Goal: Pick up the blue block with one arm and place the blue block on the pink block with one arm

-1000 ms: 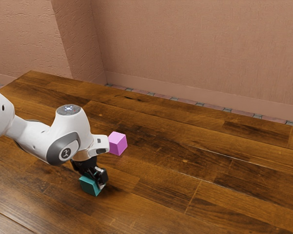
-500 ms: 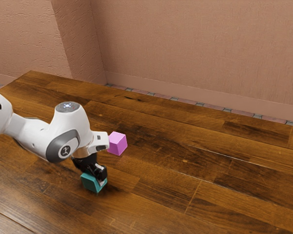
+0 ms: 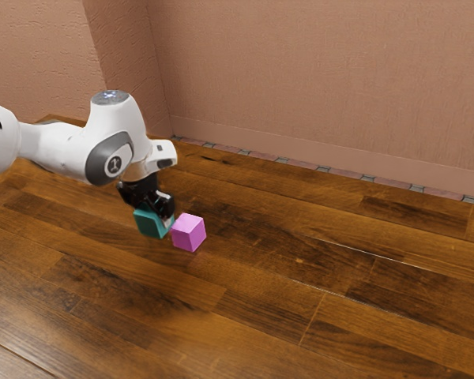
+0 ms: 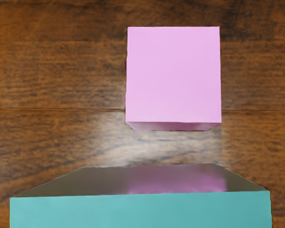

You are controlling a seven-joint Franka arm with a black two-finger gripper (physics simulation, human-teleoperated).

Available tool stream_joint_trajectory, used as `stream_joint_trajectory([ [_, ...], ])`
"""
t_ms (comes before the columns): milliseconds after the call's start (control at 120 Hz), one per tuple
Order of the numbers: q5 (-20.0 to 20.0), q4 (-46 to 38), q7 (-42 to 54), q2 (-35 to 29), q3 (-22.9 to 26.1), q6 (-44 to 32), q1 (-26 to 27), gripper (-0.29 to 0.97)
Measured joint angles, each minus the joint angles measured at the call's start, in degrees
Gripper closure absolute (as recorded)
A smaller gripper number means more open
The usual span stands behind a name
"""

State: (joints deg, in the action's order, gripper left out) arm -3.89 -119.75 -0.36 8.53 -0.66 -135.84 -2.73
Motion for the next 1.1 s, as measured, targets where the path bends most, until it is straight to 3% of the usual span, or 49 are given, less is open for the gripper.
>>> stream_joint_trajectory([
  [158, 0.4, 7.9, 2.1, 5.8, -0.9, 6.6, -1.0, 0.28],
  [392, 1.4, 14.1, 5.5, 9.1, -0.8, 12.3, -1.0, 0.28],
  [1100, 3.5, 25.3, 10.6, 18.0, 1.0, 16.3, -0.9, 0.28],
])
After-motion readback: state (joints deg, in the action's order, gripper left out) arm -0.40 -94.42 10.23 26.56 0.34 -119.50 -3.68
